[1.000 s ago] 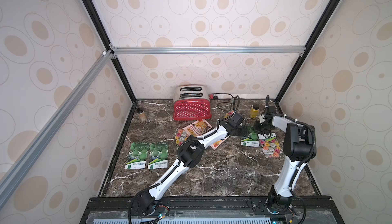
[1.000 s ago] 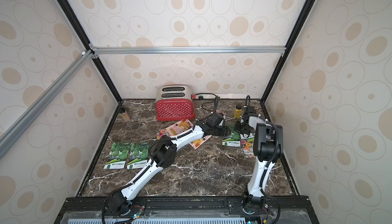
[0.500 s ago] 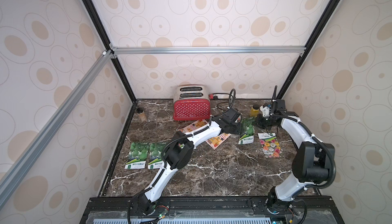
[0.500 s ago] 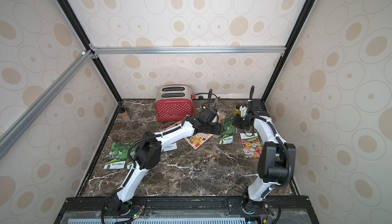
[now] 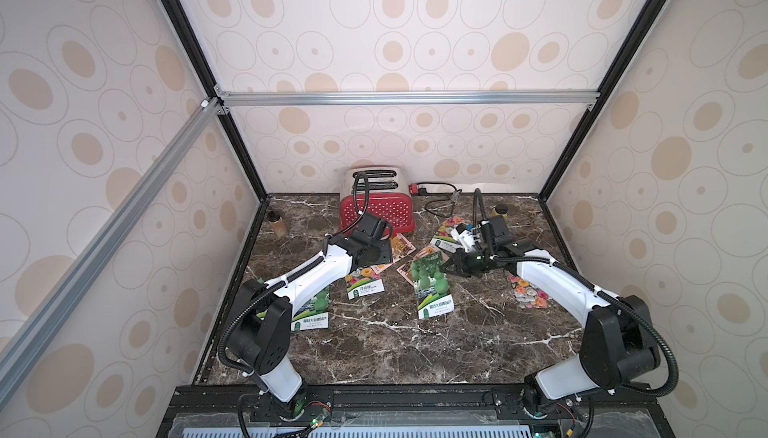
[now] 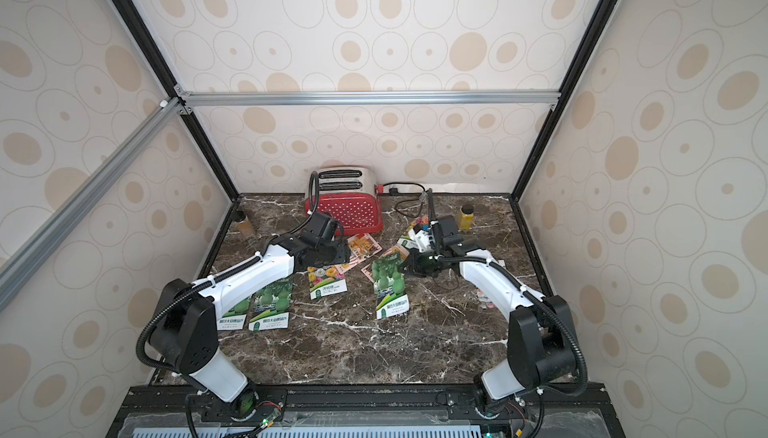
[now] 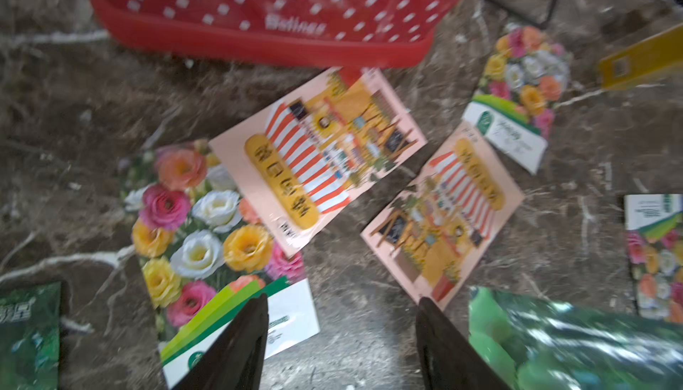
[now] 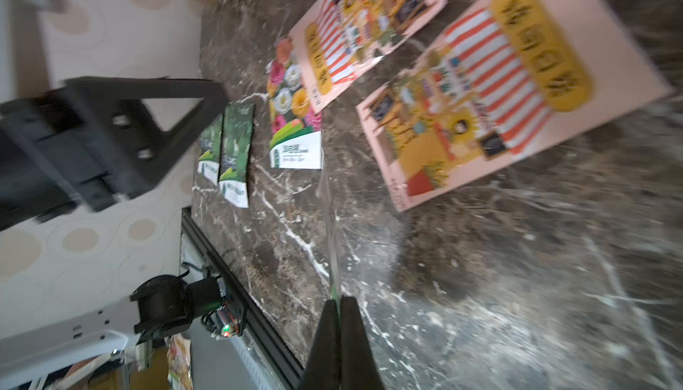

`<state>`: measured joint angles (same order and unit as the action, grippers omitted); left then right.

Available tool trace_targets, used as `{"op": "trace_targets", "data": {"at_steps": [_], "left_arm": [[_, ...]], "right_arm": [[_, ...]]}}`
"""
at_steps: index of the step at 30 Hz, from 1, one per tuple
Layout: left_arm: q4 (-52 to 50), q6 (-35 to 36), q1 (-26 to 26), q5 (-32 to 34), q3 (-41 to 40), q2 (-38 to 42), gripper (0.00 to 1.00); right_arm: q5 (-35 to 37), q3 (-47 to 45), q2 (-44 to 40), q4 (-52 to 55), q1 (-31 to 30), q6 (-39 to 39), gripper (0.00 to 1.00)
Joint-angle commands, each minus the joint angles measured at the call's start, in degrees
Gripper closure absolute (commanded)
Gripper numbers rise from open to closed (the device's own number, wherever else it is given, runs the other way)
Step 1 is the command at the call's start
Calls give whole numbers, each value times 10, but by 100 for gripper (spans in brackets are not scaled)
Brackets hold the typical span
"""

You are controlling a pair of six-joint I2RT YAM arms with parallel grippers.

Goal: Arrange the seed packets in a row
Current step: Pick up the seed packet from the center of the board, then move the seed packet to the center of the board.

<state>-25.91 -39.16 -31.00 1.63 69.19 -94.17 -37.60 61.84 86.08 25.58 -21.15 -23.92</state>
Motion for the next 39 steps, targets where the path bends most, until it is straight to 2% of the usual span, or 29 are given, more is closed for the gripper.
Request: {"op": "trace_targets", "data": {"at_steps": [1,8,16,27,32,39], "left_arm": [[-27,-18,30,12,-21,15,39],[-41,-34,77,25,-55,-1,41],[-20,-33,97,19,-55,-45,42],[-5,-40,98,15,-52,-96,42],[17,-42,95,-13,-44,-130,43],[28,-47,48,-37,20,-215,43]], "right_arm": [[-23,8,13,-52,-40,-37,100],[-23,3,18,-76,-62,-53,100],[-26,-3,20,-83,-61,-53,100],[-43,-22,14,-100,-62,-53,100],[-44,-30,-1,-103,-61,-53,100],[-41,-33,-27,-87,-61,-45,100]]}}
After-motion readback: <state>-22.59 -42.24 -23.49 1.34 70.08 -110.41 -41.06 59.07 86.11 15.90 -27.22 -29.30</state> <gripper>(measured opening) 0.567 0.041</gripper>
